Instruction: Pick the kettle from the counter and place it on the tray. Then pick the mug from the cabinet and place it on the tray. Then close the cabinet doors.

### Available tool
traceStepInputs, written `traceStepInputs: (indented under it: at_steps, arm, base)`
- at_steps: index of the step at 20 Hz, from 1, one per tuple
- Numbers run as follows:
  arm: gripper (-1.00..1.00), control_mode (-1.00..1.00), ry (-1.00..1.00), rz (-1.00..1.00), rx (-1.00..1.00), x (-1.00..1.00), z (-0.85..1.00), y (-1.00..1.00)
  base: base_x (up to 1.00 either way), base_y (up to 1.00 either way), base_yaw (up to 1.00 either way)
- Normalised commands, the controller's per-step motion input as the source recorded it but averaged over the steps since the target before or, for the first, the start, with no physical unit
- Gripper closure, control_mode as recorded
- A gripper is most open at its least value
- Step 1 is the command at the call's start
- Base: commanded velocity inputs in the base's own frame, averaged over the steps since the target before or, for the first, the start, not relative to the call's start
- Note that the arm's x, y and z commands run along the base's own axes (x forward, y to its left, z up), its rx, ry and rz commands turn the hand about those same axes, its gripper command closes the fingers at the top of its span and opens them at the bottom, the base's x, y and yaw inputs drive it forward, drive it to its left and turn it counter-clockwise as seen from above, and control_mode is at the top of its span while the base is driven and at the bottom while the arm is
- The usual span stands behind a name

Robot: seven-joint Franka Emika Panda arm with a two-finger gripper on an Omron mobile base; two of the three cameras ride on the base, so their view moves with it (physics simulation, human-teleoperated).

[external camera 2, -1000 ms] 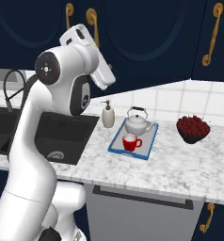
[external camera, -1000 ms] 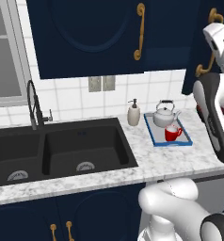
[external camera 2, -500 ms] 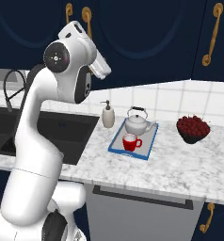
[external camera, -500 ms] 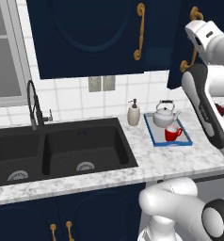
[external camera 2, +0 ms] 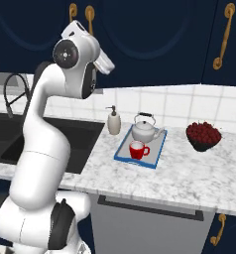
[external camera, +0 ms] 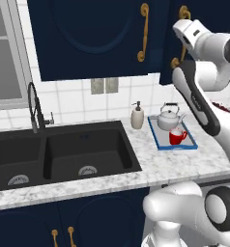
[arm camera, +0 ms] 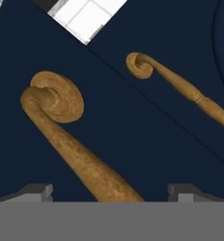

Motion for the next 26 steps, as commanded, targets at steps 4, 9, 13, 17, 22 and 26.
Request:
traceStepInputs:
  at_steps: [4,9,13,17,22,26]
  arm:
    - [-1.0,-1.0,0.07,0.0,-0.05,0.84,-0.26,0.0]
    - [-1.0,-1.0,0.15,-0.01,-0.07,0.77,-0.28,-0.04]
    - [-1.0,-1.0,0.08,-0.01,-0.05,0.56,-0.24,-0.1]
    - [-1.0,-1.0,0.0,0.0,-0.07,0.43,-0.33,-0.11]
    - [-1.0,-1.0,0.03,0.0,-0.04,0.57,-0.39,-0.21]
    - [-1.0,-1.0,0.02,0.0,-0.08,0.51,-0.38,-0.09]
  base:
    - [0.0,0.0,0.0]
    - [0.0,0.0,0.0]
    - [0.0,0.0,0.0]
    - [0.0,0.0,0.0]
    - [0.0,0.0,0.0]
    - [0.0,0.0,0.0]
